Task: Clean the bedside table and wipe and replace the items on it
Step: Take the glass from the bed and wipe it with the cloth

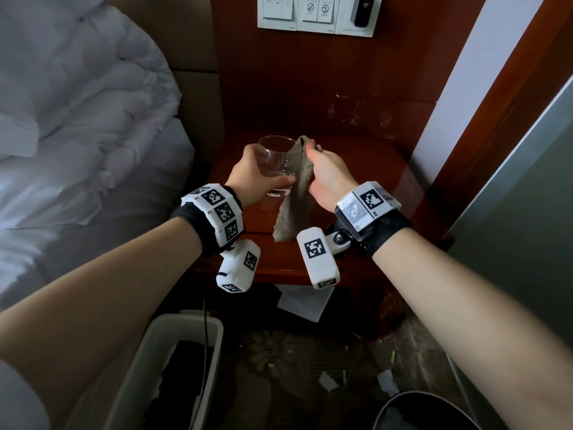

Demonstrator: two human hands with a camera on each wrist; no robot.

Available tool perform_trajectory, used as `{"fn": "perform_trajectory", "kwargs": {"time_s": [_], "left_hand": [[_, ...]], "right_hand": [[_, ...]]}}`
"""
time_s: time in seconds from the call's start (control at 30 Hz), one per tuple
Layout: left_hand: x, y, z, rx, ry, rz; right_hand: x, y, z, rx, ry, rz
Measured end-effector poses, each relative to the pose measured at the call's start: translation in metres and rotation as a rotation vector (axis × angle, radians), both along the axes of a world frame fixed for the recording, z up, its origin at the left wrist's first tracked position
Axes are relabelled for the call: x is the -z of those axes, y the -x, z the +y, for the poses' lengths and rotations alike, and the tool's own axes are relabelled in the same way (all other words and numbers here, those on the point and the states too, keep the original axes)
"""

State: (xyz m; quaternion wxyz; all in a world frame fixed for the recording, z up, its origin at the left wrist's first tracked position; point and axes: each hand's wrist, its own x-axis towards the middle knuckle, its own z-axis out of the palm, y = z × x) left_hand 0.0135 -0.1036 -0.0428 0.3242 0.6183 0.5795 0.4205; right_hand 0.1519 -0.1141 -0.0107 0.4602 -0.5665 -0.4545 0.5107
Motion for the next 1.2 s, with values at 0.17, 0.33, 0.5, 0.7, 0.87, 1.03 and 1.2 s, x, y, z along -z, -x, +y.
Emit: {"fn": "perform_trajectory", "kwargs": {"time_s": [0.17, 0.33, 0.5, 0.7, 0.87, 1.03, 1.2], "left_hand": [[0.001, 0.008, 0.000, 0.145, 0.012, -0.042], [0.006, 0.010, 0.005, 0.040, -0.048, 0.150], [0.006, 0.006, 0.008, -0.097, -0.084, -0.033], [-0.001, 0.010, 0.006, 0.093, 0.059, -0.166], [-0.001, 0.016, 0.005, 0.086, -0.020, -0.042], [0.008, 0.011, 0.009, -0.061, -0.053, 0.062], [0.009, 0.003, 0.008, -0.103, -0.085, -0.047]], "right_hand": [[-0.001, -0.005, 0.001, 0.031, -0.015, -0.122], [-0.001, 0.009, -0.002, 0.063, -0.003, -0.018], [-0.007, 0.011, 0.001, 0.056, 0.039, -0.061], [-0.001, 0.015, 0.003, 0.083, 0.038, 0.062], [0.000, 0.014, 0.005, 0.111, 0.028, 0.050], [-0.002, 0.016, -0.001, 0.066, -0.034, 0.081], [-0.002, 0.014, 0.002, 0.055, -0.069, 0.159]]}}
